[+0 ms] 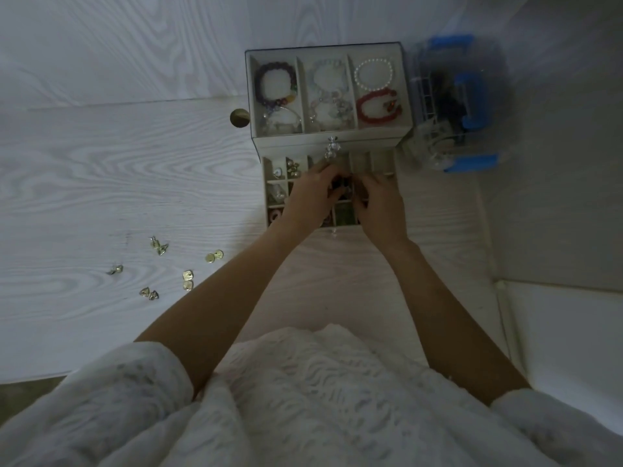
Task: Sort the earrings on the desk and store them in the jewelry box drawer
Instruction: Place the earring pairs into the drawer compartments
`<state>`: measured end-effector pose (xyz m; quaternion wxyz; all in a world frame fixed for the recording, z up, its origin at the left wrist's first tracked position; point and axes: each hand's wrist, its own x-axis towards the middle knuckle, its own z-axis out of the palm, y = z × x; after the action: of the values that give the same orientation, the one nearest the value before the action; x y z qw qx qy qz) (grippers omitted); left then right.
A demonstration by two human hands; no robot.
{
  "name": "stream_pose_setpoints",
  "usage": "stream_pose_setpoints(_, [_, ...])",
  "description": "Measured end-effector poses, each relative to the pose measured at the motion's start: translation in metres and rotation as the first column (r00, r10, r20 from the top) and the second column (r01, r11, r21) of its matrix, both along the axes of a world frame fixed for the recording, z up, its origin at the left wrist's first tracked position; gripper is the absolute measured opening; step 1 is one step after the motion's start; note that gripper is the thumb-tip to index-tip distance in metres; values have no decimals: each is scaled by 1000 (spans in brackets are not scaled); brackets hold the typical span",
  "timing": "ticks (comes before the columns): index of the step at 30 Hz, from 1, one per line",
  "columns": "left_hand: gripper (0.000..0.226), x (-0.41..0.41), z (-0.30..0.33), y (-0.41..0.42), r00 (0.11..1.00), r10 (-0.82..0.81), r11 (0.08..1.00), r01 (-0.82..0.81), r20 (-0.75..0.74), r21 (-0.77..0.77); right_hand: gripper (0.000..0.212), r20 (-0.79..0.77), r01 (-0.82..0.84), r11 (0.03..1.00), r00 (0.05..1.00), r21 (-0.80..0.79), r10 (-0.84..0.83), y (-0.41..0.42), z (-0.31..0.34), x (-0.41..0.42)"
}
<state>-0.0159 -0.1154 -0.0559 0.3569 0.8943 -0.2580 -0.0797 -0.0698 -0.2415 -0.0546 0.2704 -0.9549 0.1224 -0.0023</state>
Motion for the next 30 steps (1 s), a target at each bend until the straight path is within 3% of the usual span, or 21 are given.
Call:
stream_pose_setpoints(5, [27,-5,6,12,993,-111,989,105,50,104,34,-34,-27,997,999,-70,25,5,-4,6])
stream_pose_setpoints(9, [27,-4,3,17,964,-207,959,165,169,230,21,4,-36,997,999,-65,36,6,-4,9])
stream_pose_setpoints(16, [38,-6,-12,21,941,-253,940,185,223,288,19,61,37,999,998,-39,-34,3,2,10])
stream_pose_setpoints(19, [42,-7,-13,20,950,-239,942,177,202,284,29,-2,9,996,1000,-92,-9,0,4,22])
stream_pose_setpoints(22, [41,-8,-7,17,967,-168,970,127,193,208,22,-68,-33,995,997,-95,27,0,0,30])
stream_pose_setpoints(25, [38,-8,-5,19,975,-93,985,60,201,162,16,-22,-24,1000,999,-16,24,0,-2,28])
stream_pose_setpoints(30, [40,-9,-13,24,954,-150,959,77,261,273,21,51,-102,994,993,-40,104,-2,-1,4])
